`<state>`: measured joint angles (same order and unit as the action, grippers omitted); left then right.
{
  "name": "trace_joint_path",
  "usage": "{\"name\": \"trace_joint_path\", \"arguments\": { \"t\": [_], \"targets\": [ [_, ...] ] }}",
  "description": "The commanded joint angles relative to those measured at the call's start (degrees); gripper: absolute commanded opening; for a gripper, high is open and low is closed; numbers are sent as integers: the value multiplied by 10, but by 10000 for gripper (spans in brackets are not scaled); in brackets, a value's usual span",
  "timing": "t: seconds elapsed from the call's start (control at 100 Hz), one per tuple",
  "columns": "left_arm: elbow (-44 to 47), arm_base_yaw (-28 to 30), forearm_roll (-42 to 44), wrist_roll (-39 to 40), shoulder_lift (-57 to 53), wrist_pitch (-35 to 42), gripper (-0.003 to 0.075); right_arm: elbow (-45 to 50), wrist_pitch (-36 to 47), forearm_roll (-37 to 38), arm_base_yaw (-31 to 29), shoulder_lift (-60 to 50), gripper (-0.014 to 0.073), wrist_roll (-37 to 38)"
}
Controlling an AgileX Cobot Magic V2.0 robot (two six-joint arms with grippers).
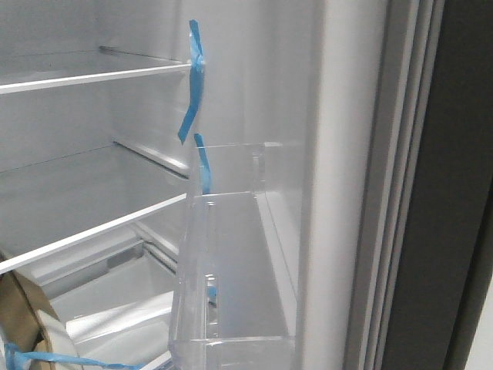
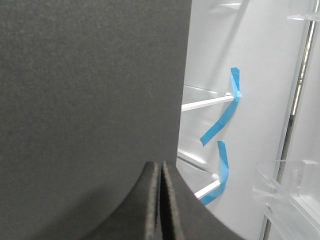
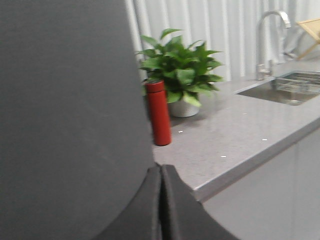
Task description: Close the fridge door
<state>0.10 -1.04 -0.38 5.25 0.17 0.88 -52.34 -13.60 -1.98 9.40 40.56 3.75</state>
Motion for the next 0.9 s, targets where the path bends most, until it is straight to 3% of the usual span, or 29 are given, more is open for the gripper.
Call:
{"name": "trace_joint_path", "arguments": {
  "t": [0.0,0.2,0.89],
  "targets": [
    [16,-5,-1,2,11,44,-21,-20,53,0,31,2,-76,-1],
    [16,-5,-1,2,11,44,-21,-20,61,0,102,2,-76,0],
    [16,-5,-1,2,11,44,-21,-65,81,0,244,54,-76,0]
  ]
}}
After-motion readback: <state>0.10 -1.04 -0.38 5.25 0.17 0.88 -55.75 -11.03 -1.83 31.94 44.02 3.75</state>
